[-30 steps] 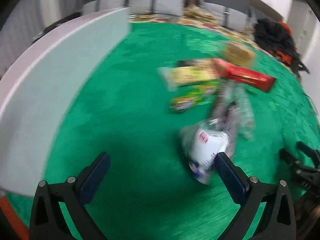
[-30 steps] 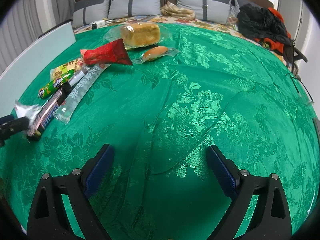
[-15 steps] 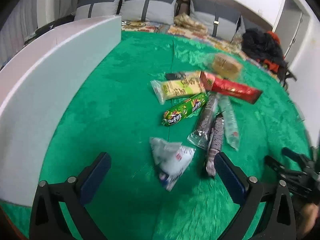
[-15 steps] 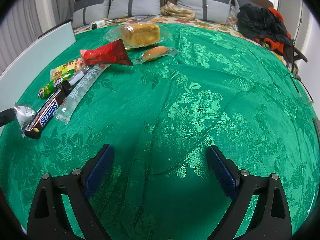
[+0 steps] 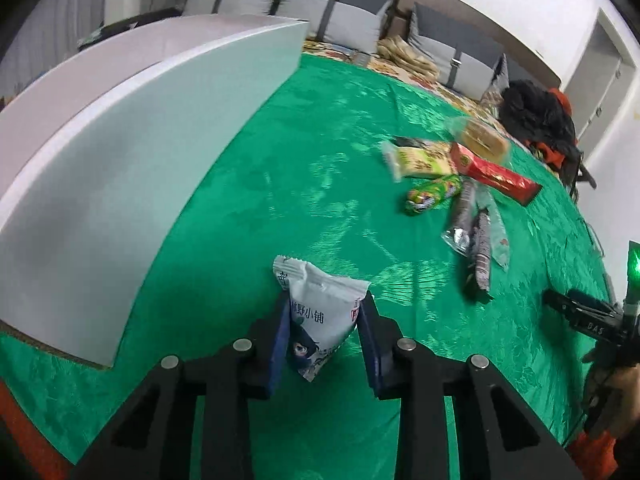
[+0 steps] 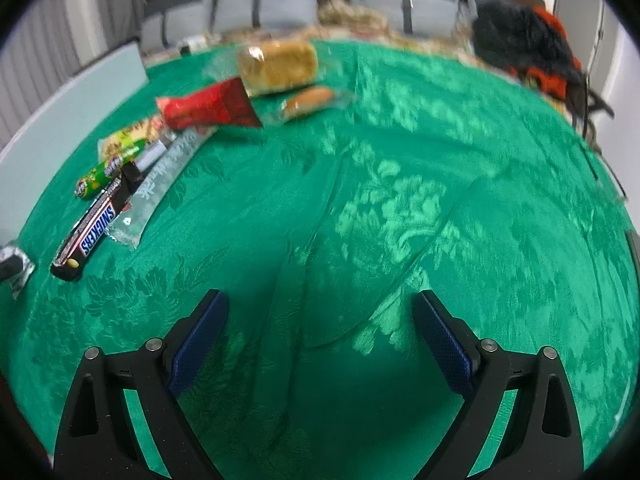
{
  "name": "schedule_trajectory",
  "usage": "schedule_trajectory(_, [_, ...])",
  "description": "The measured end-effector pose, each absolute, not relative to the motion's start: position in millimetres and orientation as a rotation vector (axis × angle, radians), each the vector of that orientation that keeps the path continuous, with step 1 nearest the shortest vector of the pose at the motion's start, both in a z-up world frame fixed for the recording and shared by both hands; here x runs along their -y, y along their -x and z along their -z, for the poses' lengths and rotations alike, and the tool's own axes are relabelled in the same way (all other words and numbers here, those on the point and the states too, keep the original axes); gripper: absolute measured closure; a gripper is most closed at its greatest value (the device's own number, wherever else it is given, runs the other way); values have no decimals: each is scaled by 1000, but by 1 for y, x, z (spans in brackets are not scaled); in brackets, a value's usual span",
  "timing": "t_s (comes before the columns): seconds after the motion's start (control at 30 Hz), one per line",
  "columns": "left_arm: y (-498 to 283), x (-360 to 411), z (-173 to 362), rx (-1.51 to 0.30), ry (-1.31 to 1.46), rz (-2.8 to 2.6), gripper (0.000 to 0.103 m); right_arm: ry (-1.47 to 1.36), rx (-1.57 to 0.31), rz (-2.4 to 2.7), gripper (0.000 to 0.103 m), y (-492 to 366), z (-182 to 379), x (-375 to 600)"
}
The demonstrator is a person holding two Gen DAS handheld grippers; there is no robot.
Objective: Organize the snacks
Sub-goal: 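Grasp the clear jelly stick pack with the right gripper while the left gripper holds the bag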
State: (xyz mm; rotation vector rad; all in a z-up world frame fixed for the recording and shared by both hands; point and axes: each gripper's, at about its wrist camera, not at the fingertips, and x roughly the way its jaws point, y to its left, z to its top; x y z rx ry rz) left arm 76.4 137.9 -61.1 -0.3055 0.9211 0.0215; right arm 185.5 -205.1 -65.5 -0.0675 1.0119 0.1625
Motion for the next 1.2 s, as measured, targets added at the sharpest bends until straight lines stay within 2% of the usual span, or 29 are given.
schedule_trajectory(0.2, [-77,-146,59,-898,369,1,71,-310,-1155,-347,11,-206,37,160])
schedule_trajectory(0.3, [-73,-149,56,-890,378,16,71,-319,-1220,-389,12,-217,30,121])
schedule_trajectory(0.4, [-70,-152,53,-880,392,24,71,-207,-1153,-235,12,-237,20,109])
schedule_trajectory(0.47, [-67,-154,50,-871,400,32,71,-234,-1183,-174,27,-254,24,116])
schedule_trajectory(0.5, [-66,-155,49,-867,402,37,71,-253,-1217,-152,51,-264,31,119])
schedule_trajectory(0.53, [-67,-155,48,-865,404,41,71,-264,-1255,-138,67,-274,38,121])
schedule_trajectory(0.6, [-65,-155,48,-864,404,49,71,-296,-1287,-144,66,-288,47,122])
schedule_trajectory(0.67, [-65,-153,48,-866,399,57,71,-304,-1260,-146,60,-294,44,119])
schedule_trajectory(0.77, [-66,-152,50,-875,388,66,71,-188,-1296,-140,58,-304,54,97])
schedule_trajectory(0.8, [-66,-151,50,-877,386,69,71,-137,-1266,-138,63,-302,52,90])
schedule_trajectory(0.87, [-67,-150,49,-877,383,77,71,3,-1273,-147,84,-301,51,75])
schedule_trajectory(0.9, [-67,-150,49,-874,381,80,71,35,-1280,-156,84,-299,50,73])
schedule_trajectory(1.03, [-68,-147,41,-852,369,109,71,-162,-1340,-227,85,-275,44,105])
schedule_trajectory(1.2, [-71,-134,38,-851,347,161,71,-657,-1381,-335,85,-214,49,178])
